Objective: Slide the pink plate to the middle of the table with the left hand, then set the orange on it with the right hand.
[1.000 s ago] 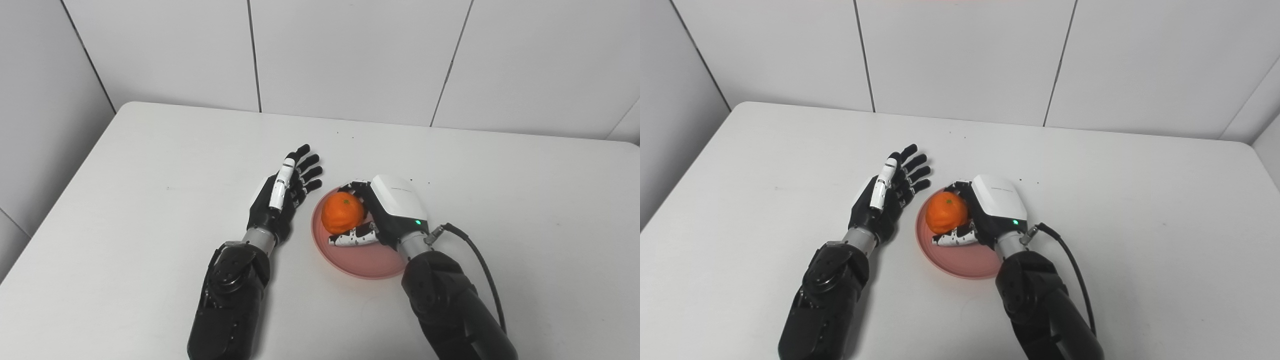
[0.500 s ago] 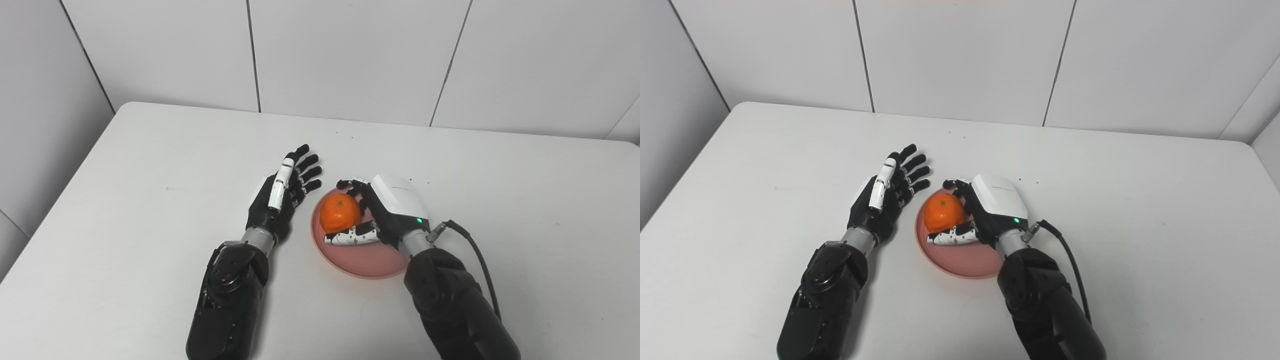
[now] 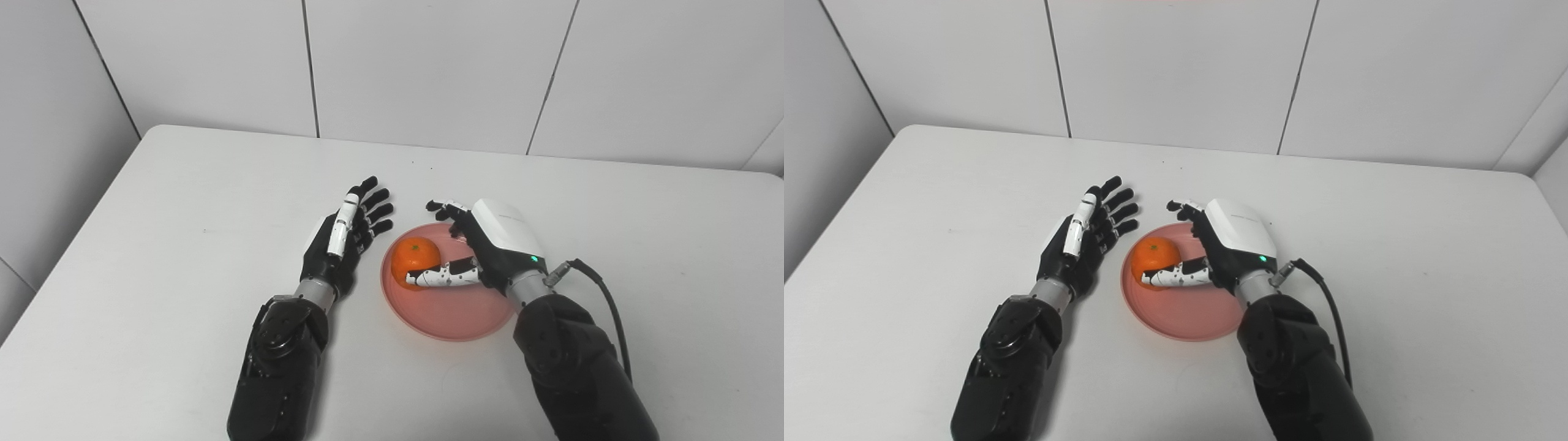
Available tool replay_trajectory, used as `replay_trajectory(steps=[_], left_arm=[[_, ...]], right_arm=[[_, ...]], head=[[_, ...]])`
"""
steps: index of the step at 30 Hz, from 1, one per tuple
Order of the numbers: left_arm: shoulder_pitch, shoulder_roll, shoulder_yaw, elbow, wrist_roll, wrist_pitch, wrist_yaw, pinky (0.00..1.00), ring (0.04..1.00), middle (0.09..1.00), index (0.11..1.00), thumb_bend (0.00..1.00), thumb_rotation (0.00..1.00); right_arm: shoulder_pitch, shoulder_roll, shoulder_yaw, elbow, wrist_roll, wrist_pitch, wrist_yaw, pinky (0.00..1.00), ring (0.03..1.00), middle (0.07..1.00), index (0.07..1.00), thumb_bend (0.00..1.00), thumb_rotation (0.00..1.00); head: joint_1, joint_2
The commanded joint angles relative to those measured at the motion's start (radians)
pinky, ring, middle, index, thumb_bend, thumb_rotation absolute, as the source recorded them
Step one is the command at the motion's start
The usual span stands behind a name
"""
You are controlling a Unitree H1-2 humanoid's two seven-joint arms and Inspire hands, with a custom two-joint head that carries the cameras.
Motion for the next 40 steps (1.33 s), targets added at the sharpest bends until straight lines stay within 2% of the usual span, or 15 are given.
replay_trajectory(steps=[1, 5, 13, 16, 18, 20, 25, 27, 29, 31, 32, 34, 35, 37, 40], left_arm=[[-0.009, 0.002, 0.003, -0.015, -0.013, 0.020, 0.000, 0.87, 0.889, 0.906, 0.907, 0.40, 1.00], [-0.010, 0.002, 0.008, -0.012, -0.023, 0.020, -0.006, 0.87, 0.891, 0.908, 0.909, 0.40, 1.00], [-0.009, 0.004, 0.014, -0.006, -0.037, 0.018, -0.008, 0.87, 0.894, 0.911, 0.911, 0.40, 1.00], [-0.009, 0.003, 0.017, -0.005, -0.041, 0.015, -0.009, 0.88, 0.894, 0.911, 0.909, 0.40, 1.00], [-0.009, 0.004, 0.017, -0.002, -0.043, 0.009, -0.012, 0.88, 0.895, 0.913, 0.910, 0.40, 1.00], [-0.009, 0.005, 0.015, -0.004, -0.043, 0.010, -0.010, 0.88, 0.894, 0.911, 0.910, 0.40, 1.00], [-0.005, 0.014, 0.012, -0.010, -0.042, 0.007, -0.014, 0.88, 0.893, 0.912, 0.910, 0.40, 1.00], [-0.004, 0.017, 0.012, -0.016, -0.044, 0.007, -0.015, 0.88, 0.897, 0.916, 0.911, 0.40, 1.00], [-0.002, 0.020, 0.010, -0.023, -0.047, 0.007, -0.020, 0.89, 0.904, 0.921, 0.915, 0.39, 1.00], [0.001, 0.027, 0.004, -0.029, -0.045, 0.007, -0.027, 0.90, 0.913, 0.930, 0.924, 0.39, 1.00], [0.002, 0.030, -0.001, -0.036, -0.040, 0.008, -0.027, 0.91, 0.916, 0.933, 0.927, 0.39, 1.00], [0.005, 0.036, -0.010, -0.048, -0.030, 0.008, -0.024, 0.92, 0.928, 0.945, 0.939, 0.39, 1.00], [0.006, 0.039, -0.014, -0.052, -0.026, 0.007, -0.021, 0.93, 0.937, 0.957, 0.950, 0.39, 1.00], [0.009, 0.046, -0.022, -0.060, -0.020, -0.001, -0.024, 0.96, 0.959, 0.980, 0.974, 0.38, 1.00], [0.015, 0.050, -0.026, -0.071, -0.013, -0.004, -0.022, 0.98, 0.982, 0.997, 0.994, 0.37, 1.00]], right_arm=[[-0.037, 0.005, -0.027, -0.067, -0.028, 0.004, 0.022, 0.61, 0.733, 0.803, 0.824, 1.00, 0.48], [-0.039, 0.014, -0.060, -0.117, -0.052, 0.004, 0.084, 0.66, 0.773, 0.835, 0.835, 1.00, 0.49], [-0.038, 0.042, -0.128, -0.226, -0.135, 0.005, 0.229, 0.65, 0.779, 0.849, 0.867, 1.00, 0.50], [-0.024, 0.053, -0.168, -0.264, -0.137, 0.004, 0.251, 0.67, 0.787, 0.849, 0.868, 1.00, 0.50], [-0.010, 0.054, -0.199, -0.276, -0.106, 0.003, 0.233, 0.68, 0.792, 0.850, 0.868, 1.00, 0.50], [0.015, 0.046, -0.231, -0.272, -0.065, -0.011, 0.176, 0.69, 0.801, 0.856, 0.869, 1.00, 0.51], [0.120, 0.066, -0.308, -0.176, 0.066, -0.177, -0.173, 0.67, 0.778, 0.838, 0.873, 1.00, 0.56], [0.162, 0.084, -0.345, -0.113, 0.135, -0.246, -0.306, 0.72, 0.811, 0.856, 0.889, 0.97, 0.65], [0.188, 0.093, -0.370, -0.061, 0.194, -0.291, -0.385, 0.74, 0.832, 0.876, 0.907, 0.92, 0.73], [0.202, 0.095, -0.384, -0.018, 0.243, -0.313, -0.425, 0.76, 0.858, 0.903, 0.934, 0.88, 0.82], [0.205, 0.100, -0.394, -0.004, 0.276, -0.298, -0.425, 0.77, 0.865, 0.909, 0.940, 0.88, 0.85], [0.208, 0.103, -0.404, 0.010, 0.333, -0.268, -0.418, 0.82, 0.897, 0.930, 0.957, 0.87, 0.97], [0.209, 0.102, -0.407, 0.014, 0.357, -0.257, -0.413, 0.84, 0.913, 0.941, 0.960, 0.84, 0.98], [0.210, 0.119, -0.438, 0.031, 0.488, -0.268, -0.400, 0.85, 0.919, 0.954, 0.977, 0.79, 1.00], [0.208, 0.128, -0.451, 0.052, 0.602, -0.273, -0.392, 0.85, 0.926, 0.967, 0.984, 0.76, 1.00]], head=[[0.000, 0.001], [-0.005, 0.000], [-0.017, -0.009], [-0.019, -0.012], [-0.020, -0.014], [-0.020, -0.014], [-0.021, -0.022], [-0.021, -0.022], [-0.021, -0.023], [-0.021, -0.023], [-0.020, -0.023], [-0.023, -0.019], [-0.023, -0.019], [-0.023, -0.021], [-0.027, -0.025]])
